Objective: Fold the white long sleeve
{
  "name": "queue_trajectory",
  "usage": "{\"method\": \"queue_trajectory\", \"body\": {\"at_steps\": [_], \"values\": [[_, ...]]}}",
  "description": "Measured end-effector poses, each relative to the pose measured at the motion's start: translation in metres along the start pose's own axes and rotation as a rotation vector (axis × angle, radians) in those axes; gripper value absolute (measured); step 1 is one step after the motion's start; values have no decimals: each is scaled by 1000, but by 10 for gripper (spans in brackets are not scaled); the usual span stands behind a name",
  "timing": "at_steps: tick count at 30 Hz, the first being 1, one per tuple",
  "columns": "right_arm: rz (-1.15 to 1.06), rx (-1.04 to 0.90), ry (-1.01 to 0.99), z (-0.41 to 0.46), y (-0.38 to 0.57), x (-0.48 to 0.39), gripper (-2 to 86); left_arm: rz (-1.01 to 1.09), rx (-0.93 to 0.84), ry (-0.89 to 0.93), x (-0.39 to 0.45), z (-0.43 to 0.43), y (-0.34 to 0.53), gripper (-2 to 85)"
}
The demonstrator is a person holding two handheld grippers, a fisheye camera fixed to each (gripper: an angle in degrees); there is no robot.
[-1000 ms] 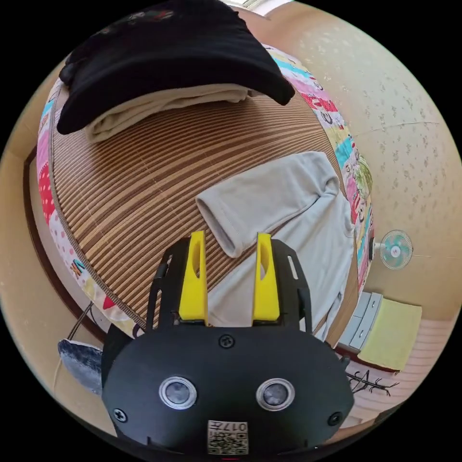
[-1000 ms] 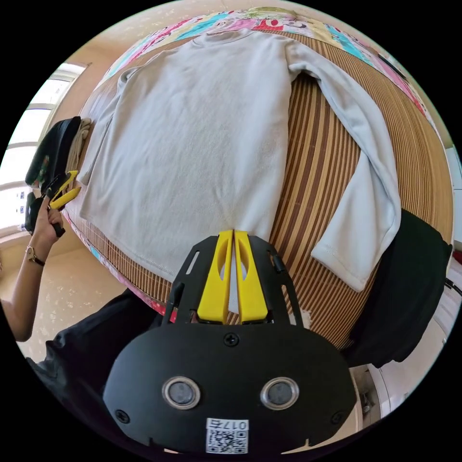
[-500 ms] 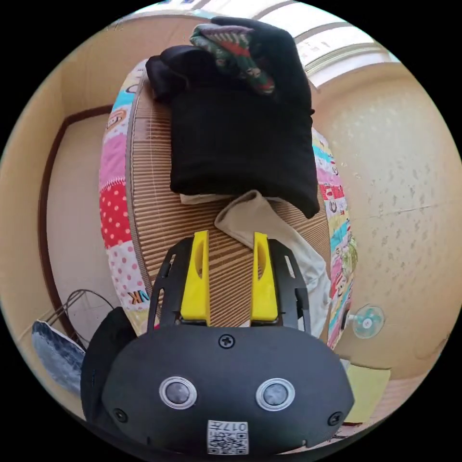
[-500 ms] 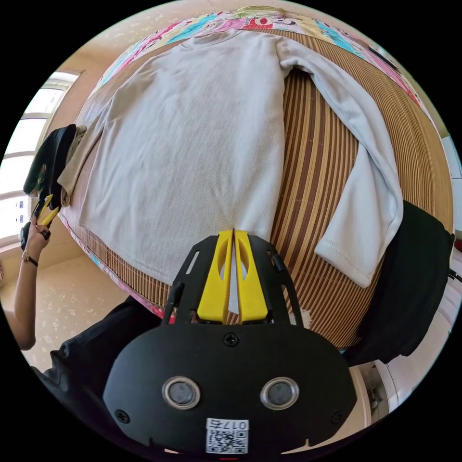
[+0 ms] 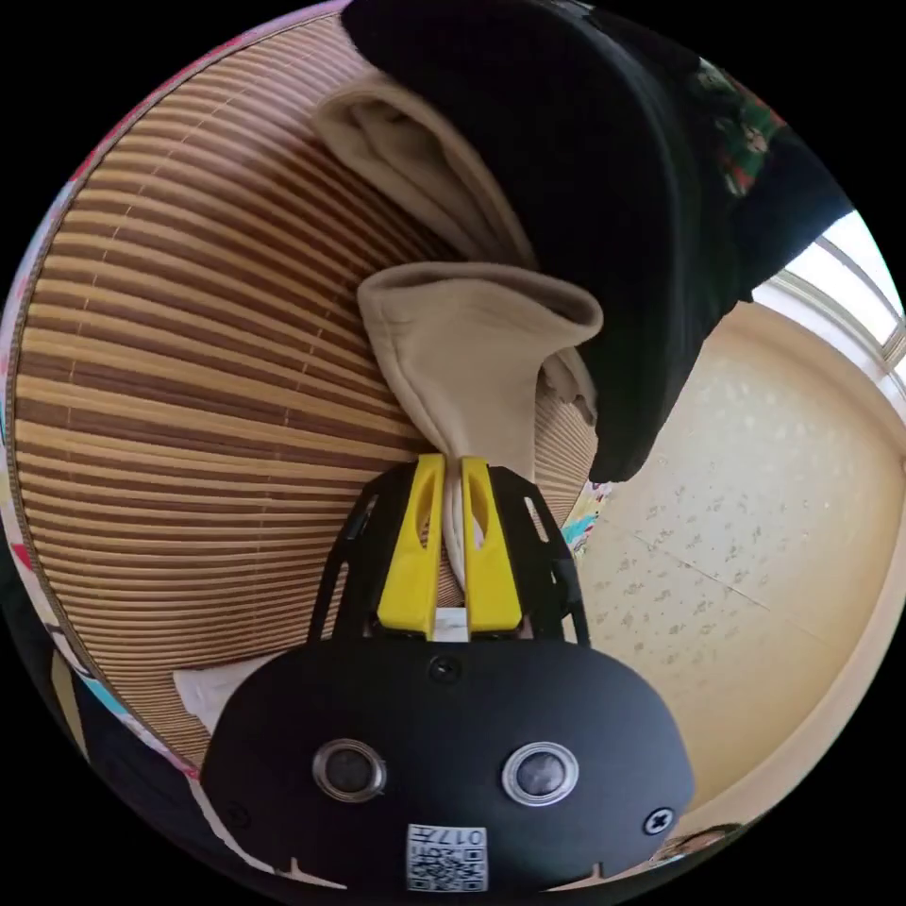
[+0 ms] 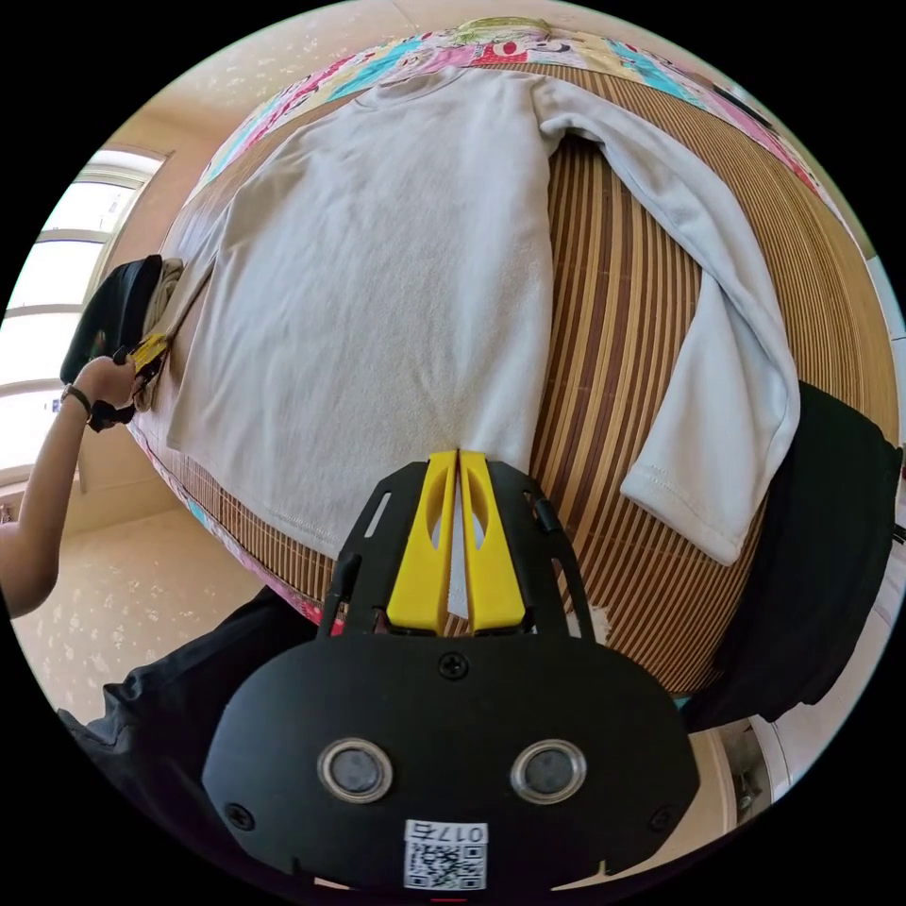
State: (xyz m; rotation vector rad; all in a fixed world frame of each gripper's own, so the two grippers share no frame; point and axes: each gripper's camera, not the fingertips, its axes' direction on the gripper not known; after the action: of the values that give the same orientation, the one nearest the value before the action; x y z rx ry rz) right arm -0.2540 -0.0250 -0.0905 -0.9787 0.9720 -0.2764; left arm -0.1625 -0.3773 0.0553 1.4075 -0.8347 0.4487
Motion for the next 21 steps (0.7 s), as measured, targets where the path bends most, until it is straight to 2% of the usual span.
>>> {"method": "queue_trajectory", "body": {"at_steps": [4,6,7,9,10,12,13,15,17,19,21], "values": [[43,13,-61,-29,14,18,6,367,-4,40,92,-39,54,27],[61,13,-88,-41,19,26,7,762,93,41,171,-68,142,29],[72,12,-107,-49,21,31,8,862,122,34,186,-70,167,30],[80,6,-135,-61,23,39,11,1173,152,57,225,-56,268,36],[87,2,-158,-69,24,44,13,1237,133,70,230,-46,292,38],[118,-3,-213,-83,26,55,20,1455,0,87,225,7,376,50],[160,2,-271,-92,29,66,30,1488,-43,83,219,22,393,57],[257,43,-402,-108,36,86,50,1543,-295,29,179,81,441,79],[386,119,-553,-125,48,111,71,1508,-460,-49,142,109,456,85],[554,251,-752,-144,65,143,96,1445,-554,-101,102,118,458,85],[673,347,-860,-152,73,166,114,1407,-619,-209,54,117,455,84]]}}
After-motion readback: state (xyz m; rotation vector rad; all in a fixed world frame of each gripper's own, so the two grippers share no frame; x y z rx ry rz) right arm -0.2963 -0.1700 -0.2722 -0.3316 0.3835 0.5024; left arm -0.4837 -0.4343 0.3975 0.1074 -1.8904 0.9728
